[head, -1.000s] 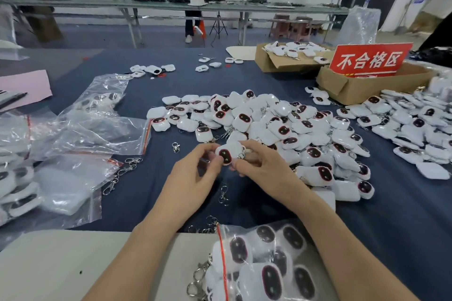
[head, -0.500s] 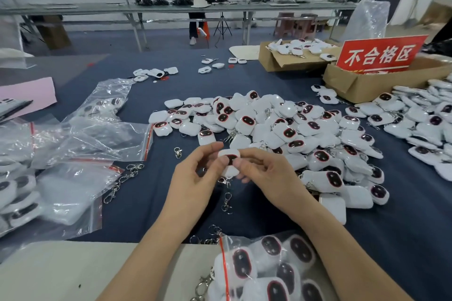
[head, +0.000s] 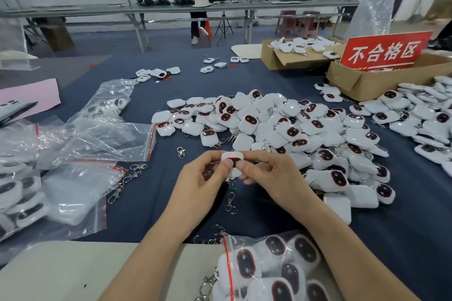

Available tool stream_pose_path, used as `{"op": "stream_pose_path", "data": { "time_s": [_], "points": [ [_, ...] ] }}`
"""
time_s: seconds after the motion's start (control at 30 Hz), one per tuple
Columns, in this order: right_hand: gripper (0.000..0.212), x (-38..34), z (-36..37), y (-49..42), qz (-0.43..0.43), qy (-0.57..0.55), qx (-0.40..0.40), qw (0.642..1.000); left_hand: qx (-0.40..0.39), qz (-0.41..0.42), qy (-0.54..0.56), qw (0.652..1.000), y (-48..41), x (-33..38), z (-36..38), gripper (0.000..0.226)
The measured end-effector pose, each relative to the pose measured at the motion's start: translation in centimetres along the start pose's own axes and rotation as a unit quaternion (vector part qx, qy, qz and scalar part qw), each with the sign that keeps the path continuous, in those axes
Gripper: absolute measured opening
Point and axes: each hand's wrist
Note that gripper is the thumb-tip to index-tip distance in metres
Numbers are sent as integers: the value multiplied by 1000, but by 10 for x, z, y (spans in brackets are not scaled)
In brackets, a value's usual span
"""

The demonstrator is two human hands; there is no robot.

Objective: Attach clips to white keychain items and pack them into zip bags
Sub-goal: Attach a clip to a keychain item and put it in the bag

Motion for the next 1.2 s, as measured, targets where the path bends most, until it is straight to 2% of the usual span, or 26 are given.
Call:
{"op": "stream_pose_path", "data": {
  "time_s": [0.13,0.33,0.67,0.9,1.03,1.2],
  "points": [
    [26,0,1,0,2,-10,6,1000,8,6,2,1000,1,0,2,12],
    [7,4,2,-3,27,-23,24,999,-2,7,-6,1000,0,0,4,17],
    [4,6,0,-4,38,-31,31,998,-27,20,-23,999,4,5,4,32],
    [17,2,-1,-2,33,-35,1,999,-22,13,-13,1000,5,8,5,26],
    [8,2,1,-2,40,-51,-3,998,-29,-6,6,1000,3,7,4,22],
    [14,5,1,-3,42,-59,4,997,-30,-23,13,999,1,4,4,22]
  ]
}}
Point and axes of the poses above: each hand's wrist, its own y-axis away from the middle knuckle, its own z-axis out of the palm, x = y × z
